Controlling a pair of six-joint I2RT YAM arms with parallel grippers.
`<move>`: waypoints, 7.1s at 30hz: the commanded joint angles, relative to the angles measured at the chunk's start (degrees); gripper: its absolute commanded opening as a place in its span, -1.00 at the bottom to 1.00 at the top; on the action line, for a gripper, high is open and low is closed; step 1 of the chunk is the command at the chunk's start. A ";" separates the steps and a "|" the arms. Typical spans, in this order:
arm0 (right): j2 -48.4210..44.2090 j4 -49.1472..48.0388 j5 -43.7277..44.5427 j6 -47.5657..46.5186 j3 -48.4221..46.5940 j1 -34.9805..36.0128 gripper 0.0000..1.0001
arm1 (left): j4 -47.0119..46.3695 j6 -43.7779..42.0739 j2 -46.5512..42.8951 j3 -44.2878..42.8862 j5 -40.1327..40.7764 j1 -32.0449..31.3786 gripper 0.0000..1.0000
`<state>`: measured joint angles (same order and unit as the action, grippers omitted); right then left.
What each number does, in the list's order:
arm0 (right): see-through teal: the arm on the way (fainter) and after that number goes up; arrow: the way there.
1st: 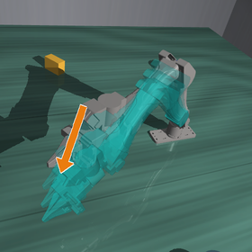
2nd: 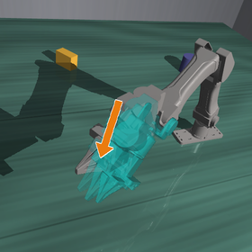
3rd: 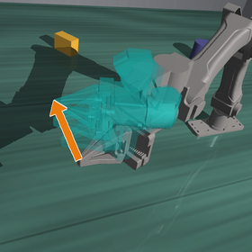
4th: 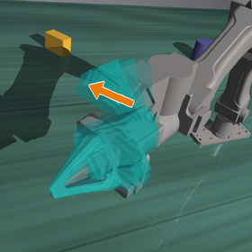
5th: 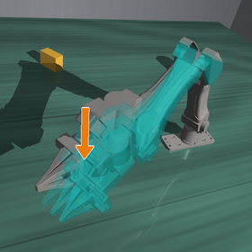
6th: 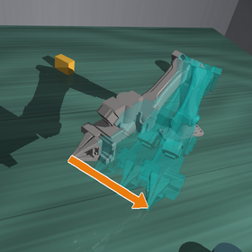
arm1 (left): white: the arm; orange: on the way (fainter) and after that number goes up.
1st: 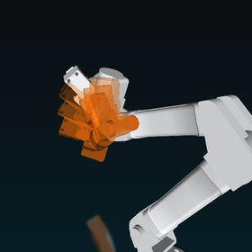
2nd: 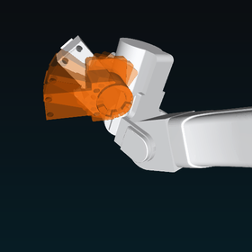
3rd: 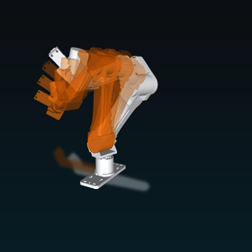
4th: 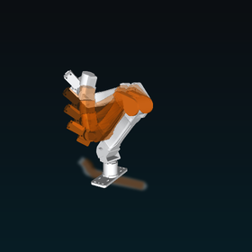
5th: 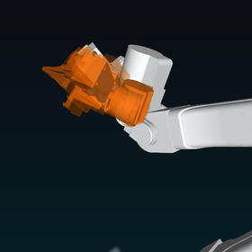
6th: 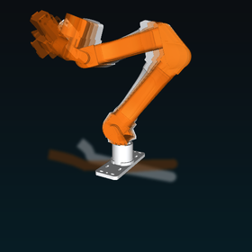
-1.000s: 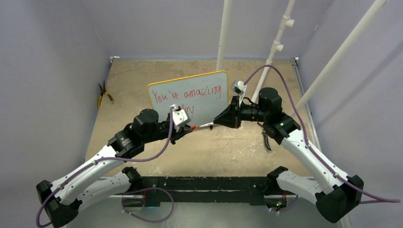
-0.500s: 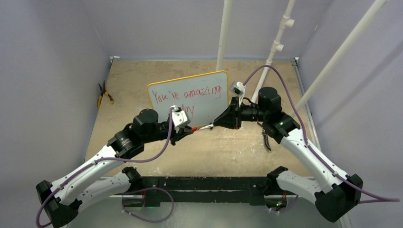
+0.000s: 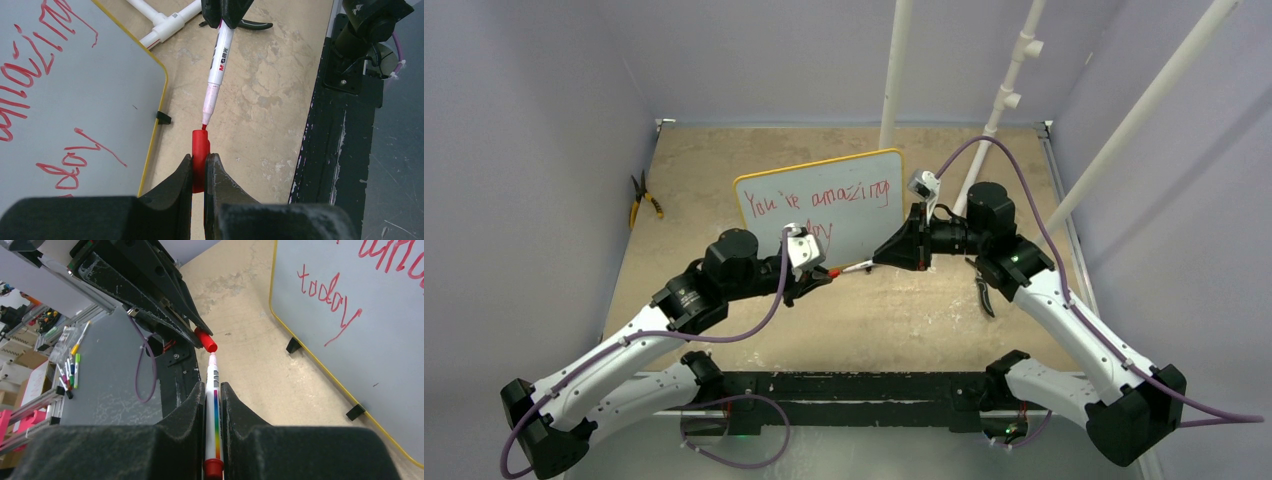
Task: Write a sentence on the whiteboard
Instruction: Insert the whiteboard marker without the cap into the pen cap, then adjust the pen cap from the whiteboard marker.
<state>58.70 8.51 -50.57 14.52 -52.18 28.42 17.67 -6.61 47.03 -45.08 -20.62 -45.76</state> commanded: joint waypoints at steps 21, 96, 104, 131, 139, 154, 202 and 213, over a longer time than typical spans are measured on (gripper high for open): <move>1.53 -5.05 -6.41 1.21 -0.99 -0.39 -1.00 | -2.87 -0.34 -1.41 1.20 -2.60 0.25 -1.00; 3.69 -15.53 -19.38 9.21 2.35 -1.28 -1.00 | -16.76 6.17 -2.61 1.36 -7.94 0.21 -1.00; 3.15 -17.21 -19.46 9.83 3.98 -1.29 -1.00 | -26.38 11.28 1.30 0.88 -9.10 0.19 -1.00; 4.08 -14.78 -18.37 6.26 4.00 -1.35 -1.00 | -5.08 11.97 4.00 -2.12 -10.59 0.19 0.61; 3.89 -12.59 -18.38 4.74 3.41 -1.36 -1.00 | -6.18 11.17 8.62 -3.27 -12.76 0.19 0.30; 6.36 -9.44 -15.53 0.95 3.54 -1.27 -1.00 | -12.59 10.77 11.66 -2.12 -18.78 0.20 -1.00; 12.59 -9.52 -17.58 0.10 9.92 13.21 -1.00 | -33.21 20.47 12.17 -1.83 -32.58 4.70 -1.00; 12.36 -11.17 -16.48 3.08 9.38 15.17 -1.00 | -26.55 16.06 11.86 -2.27 -29.32 4.97 -1.00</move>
<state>69.69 -5.89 -66.59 15.77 -43.29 38.22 16.78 13.50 61.10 -41.54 -53.95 -41.69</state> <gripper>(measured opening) 0.146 0.108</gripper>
